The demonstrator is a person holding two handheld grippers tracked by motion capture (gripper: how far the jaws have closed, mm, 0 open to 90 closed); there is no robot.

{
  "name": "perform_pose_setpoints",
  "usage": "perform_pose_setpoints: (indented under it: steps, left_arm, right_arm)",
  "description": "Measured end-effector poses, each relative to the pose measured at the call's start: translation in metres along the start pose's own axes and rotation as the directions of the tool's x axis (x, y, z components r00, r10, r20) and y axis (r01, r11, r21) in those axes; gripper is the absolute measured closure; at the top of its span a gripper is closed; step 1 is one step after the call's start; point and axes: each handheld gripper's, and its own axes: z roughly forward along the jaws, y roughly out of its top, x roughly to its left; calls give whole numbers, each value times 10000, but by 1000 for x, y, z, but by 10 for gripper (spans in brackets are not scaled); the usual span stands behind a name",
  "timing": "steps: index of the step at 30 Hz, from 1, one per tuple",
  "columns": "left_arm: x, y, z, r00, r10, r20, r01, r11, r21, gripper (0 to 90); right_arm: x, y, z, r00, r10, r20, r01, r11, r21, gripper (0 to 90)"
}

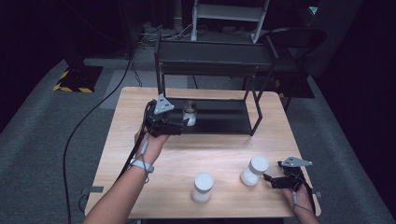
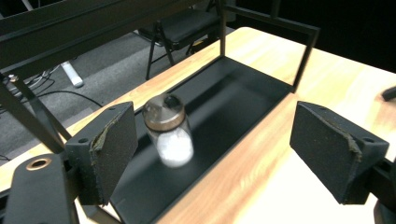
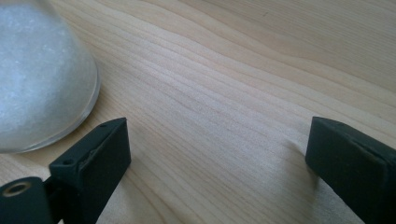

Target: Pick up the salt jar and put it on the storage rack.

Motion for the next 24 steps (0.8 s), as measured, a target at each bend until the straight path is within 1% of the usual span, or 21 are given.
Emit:
perform_pose_setpoints:
  steps: [4, 5, 7, 10, 15, 17, 21, 24]
  left_arm:
    - [-9, -8, -17, 10000, 23, -10, -23, 10000, 12, 149]
    - [-11, -10, -21, 10000, 87, -31, -87, 10000, 26, 149]
    - [-14, -16, -27, 10000, 94, -25, -94, 10000, -9, 149]
    - [-20, -28, -34, 10000, 24, 62, -24, 10000, 3, 149]
    - [-29, -49, -39, 10000, 13, 60, -14, 9999, 113, 149]
    - [-32, -57, -40, 10000, -51, 75, 50, 9999, 143, 149]
    - [-34, -71, -40, 9994, -300, 160, 296, 9991, 296, 149]
    - [-36, -80, -38, 9994, -317, 152, 309, 9983, 495, 149]
  right_arm:
    - [-1, 0, 1, 10000, -40, -36, 40, 10000, -8, 65]
    - [-1, 1, 1, 10000, -39, -41, 39, 10000, -10, 65]
    - [-1, 1, 1, 10000, -48, -46, 48, 10000, -11, 65]
    - [-1, 1, 1, 10000, -53, -49, 53, 10000, -9, 65]
    - [-1, 1, 1, 10000, -56, -52, 56, 10000, -8, 65]
    - [-1, 1, 1, 10000, -59, -56, 59, 10000, -7, 64]
    - [-2, 1, 1, 10000, -59, -56, 59, 10000, -7, 65]
    - [-2, 1, 1, 10000, -63, -60, 63, 10000, -6, 64]
